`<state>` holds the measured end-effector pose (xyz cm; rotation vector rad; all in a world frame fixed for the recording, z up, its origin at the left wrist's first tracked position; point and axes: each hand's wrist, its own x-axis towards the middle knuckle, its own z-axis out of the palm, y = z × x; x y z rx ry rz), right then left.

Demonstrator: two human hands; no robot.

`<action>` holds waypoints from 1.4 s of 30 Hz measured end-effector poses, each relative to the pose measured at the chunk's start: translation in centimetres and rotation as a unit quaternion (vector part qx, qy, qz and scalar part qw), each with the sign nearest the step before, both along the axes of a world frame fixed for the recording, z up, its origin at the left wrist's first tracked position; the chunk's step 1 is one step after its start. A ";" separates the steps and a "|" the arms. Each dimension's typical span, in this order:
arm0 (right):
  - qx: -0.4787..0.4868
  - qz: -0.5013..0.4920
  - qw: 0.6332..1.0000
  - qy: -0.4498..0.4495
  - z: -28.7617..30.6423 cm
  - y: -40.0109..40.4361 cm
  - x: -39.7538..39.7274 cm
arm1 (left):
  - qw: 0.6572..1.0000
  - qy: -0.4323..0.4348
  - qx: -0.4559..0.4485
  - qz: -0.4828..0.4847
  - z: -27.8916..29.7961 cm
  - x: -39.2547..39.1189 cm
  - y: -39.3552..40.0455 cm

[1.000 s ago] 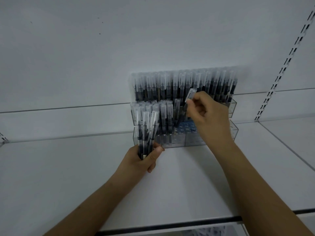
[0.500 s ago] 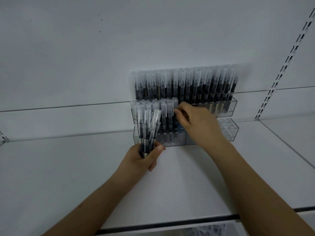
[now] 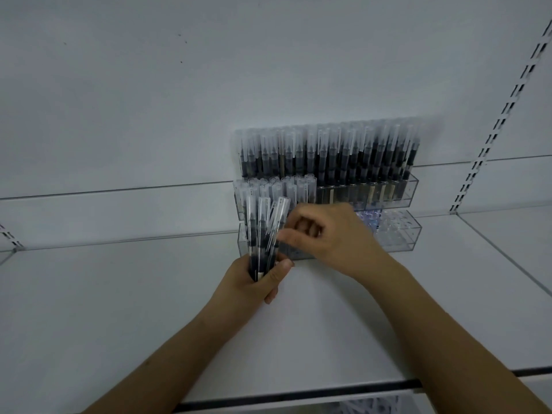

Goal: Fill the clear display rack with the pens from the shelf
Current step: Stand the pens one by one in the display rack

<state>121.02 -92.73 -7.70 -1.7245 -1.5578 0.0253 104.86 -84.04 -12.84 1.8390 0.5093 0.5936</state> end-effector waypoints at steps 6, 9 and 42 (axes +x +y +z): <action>0.039 0.006 0.998 0.045 -0.4 0.5 0.1 | 1.000 0.007 0.015 0.002 0.1 0.0 -0.1; 0.083 -0.014 0.987 0.133 0.3 -0.1 0.3 | 1.000 0.009 0.013 -0.007 0.1 0.0 0.0; -0.086 -0.182 0.960 -0.193 -0.1 -0.4 3.2 | 1.000 0.015 0.016 -0.003 0.1 -0.1 -0.2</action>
